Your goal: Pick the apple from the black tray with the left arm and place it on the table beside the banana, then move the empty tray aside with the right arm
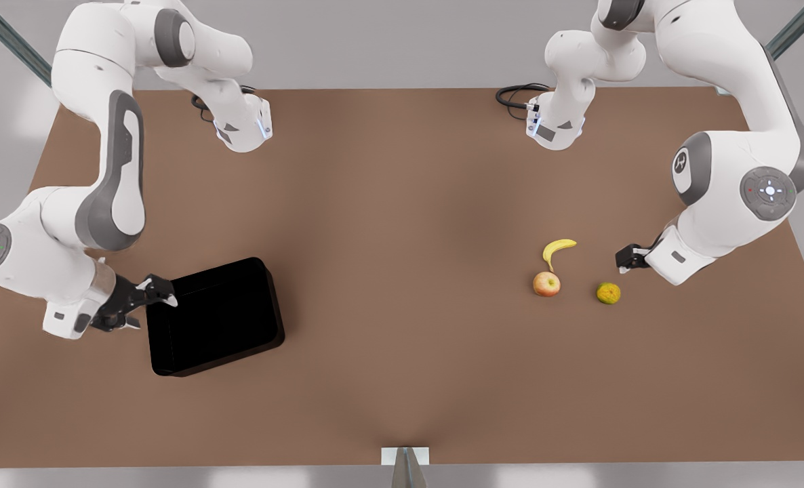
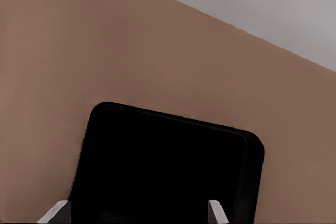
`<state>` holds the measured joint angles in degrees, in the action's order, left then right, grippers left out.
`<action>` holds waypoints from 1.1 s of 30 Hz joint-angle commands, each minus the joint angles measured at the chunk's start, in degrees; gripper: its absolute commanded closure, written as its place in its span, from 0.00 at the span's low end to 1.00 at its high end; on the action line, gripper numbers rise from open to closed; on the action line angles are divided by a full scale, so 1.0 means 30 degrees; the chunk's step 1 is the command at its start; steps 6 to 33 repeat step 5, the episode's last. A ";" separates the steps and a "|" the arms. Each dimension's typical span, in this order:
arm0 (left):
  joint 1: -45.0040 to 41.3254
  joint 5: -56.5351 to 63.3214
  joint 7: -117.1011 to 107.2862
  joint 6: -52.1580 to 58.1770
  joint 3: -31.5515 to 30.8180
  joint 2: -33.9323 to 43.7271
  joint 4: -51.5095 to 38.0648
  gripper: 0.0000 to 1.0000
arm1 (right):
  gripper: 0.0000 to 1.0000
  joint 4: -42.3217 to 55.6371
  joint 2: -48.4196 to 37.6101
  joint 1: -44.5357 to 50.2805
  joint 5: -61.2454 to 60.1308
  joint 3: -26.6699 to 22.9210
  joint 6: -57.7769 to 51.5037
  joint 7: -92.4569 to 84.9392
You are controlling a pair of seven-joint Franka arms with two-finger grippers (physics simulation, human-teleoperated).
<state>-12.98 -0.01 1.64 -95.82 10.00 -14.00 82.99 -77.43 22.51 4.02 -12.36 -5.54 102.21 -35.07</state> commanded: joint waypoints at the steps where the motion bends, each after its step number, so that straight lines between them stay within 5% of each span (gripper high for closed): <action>1: 0.0020 0.0002 0.0040 -0.0110 0.0006 0.0036 -0.0038 0.00 | 0.00 0.0262 -0.0502 -0.1194 0.3242 0.1876 -0.2546 0.4572; 5: 0.0020 0.0031 0.0011 -0.0110 0.0006 0.0036 -0.0038 0.00 | 0.00 0.0465 0.0523 -0.1135 0.3681 0.1789 0.0056 0.6886; 33: 0.0020 0.0031 0.0011 -0.0110 0.0006 0.0036 -0.0038 0.00 | 0.00 0.0465 0.0523 -0.1135 0.3681 0.1789 0.0056 0.6886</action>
